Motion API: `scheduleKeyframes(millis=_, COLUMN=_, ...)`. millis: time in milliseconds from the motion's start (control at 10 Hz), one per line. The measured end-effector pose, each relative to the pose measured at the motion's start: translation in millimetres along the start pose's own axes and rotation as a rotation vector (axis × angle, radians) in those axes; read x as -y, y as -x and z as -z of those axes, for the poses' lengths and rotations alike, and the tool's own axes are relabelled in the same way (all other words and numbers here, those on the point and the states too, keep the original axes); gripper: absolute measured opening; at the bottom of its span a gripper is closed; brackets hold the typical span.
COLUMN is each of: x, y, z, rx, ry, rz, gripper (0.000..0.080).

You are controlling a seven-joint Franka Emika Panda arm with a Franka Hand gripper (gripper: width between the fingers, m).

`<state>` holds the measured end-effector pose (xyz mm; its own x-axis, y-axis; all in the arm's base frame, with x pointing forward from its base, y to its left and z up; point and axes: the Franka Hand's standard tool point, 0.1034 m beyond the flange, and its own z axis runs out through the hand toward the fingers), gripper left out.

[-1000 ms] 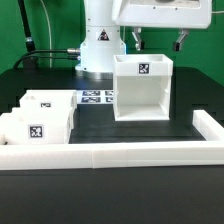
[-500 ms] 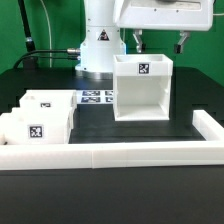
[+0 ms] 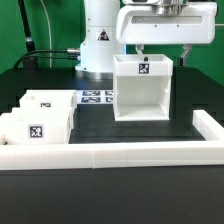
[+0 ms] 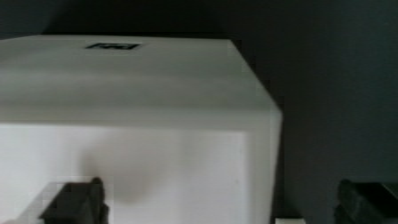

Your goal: Assemble drawer

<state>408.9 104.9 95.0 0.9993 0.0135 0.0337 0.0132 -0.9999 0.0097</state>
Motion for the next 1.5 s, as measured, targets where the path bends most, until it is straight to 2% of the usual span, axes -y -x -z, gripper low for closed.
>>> scheduleKeyframes(millis=100, x=0.5, y=0.0, z=-1.1, rx=-0.001, ry=-0.002, rz=0.000, gripper=0.0650)
scheduleKeyframes(millis=300, x=0.5, y=-0.2, z=-0.9, rx=-0.001, ry=-0.002, rz=0.000, gripper=0.0386)
scheduleKeyframes(millis=400, x=0.5, y=-0.2, z=-1.0, rx=-0.001, ry=-0.002, rz=0.000, gripper=0.0386)
scheduleKeyframes(millis=500, x=0.5, y=-0.2, z=-1.0, rx=-0.001, ry=-0.002, rz=0.000, gripper=0.0197)
scheduleKeyframes(millis=600, x=0.5, y=-0.2, z=-0.9, rx=-0.001, ry=-0.002, rz=0.000, gripper=0.0197)
scheduleKeyframes(millis=700, x=0.6, y=-0.3, z=-0.9, rx=-0.001, ry=-0.002, rz=0.000, gripper=0.0049)
scheduleKeyframes(millis=1500, x=-0.1, y=-2.4, z=-1.4, rx=-0.002, ry=-0.003, rz=0.009, gripper=0.0037)
